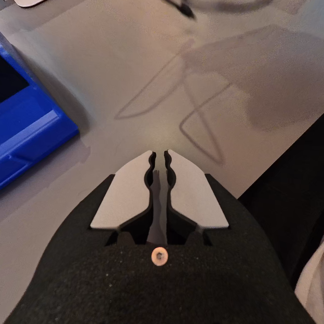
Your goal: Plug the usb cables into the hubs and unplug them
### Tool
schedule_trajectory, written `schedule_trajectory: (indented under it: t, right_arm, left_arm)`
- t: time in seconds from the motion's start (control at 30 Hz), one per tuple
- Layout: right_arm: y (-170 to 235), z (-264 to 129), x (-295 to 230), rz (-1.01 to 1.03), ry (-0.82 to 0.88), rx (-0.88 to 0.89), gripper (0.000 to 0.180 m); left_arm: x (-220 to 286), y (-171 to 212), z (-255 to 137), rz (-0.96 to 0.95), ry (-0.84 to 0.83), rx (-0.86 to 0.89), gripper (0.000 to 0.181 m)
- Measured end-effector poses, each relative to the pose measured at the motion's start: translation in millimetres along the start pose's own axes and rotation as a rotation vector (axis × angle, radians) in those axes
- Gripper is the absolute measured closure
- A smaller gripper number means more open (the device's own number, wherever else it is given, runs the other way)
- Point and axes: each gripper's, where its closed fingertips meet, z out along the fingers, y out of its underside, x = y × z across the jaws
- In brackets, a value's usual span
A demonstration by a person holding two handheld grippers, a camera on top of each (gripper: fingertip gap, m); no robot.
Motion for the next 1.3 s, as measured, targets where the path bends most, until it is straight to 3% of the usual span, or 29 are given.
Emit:
schedule_trajectory:
  t: [0.03, 0.2, 0.3, 0.4, 0.57, 0.77, 1.0, 1.17, 1.3]
  right_arm:
    - [-15.0, -17.6, 20.3, -0.011, 0.052, 0.025, 0.153]
    - [-83.9, -116.7, 125.0, -0.035, 0.313, 0.118, 0.152]
    - [-105.6, -168.2, 190.7, -0.074, 0.517, 0.115, 0.153]
    - [-101.8, -190.5, 235.4, -0.121, 0.571, 0.050, 0.153]
    - [-59.8, -199.3, 287.7, -0.146, 0.640, -0.081, 0.153]
    - [-6.6, -166.6, 314.4, -0.255, 0.775, -0.132, 0.153]
    - [41.0, -96.1, 294.5, -0.369, 0.754, -0.143, 0.153]
    - [77.8, -44.2, 263.6, -0.425, 0.609, -0.171, 0.152]
    - [102.8, -7.2, 244.7, -0.357, 0.420, -0.179, 0.152]
  left_arm:
    - [0.7, 0.1, 0.5, 0.002, 0.002, -0.003, 0.171]
    - [1.7, 0.7, 2.5, 0.022, -0.004, -0.013, 0.171]
    - [0.7, 2.4, 3.2, 0.033, -0.015, -0.024, 0.171]
    - [-0.8, 3.3, 2.7, 0.036, -0.025, -0.030, 0.171]
    - [-6.4, 6.8, 2.4, 0.031, -0.047, -0.041, 0.171]
    - [-13.1, 8.9, 2.9, 0.024, -0.070, -0.051, 0.171]
    - [-19.8, 10.3, 2.6, 0.029, -0.101, -0.060, 0.171]
    - [-22.2, 10.5, 2.1, 0.025, -0.105, -0.058, 0.171]
    - [-20.6, 10.8, 2.9, 0.038, -0.105, -0.063, 0.171]
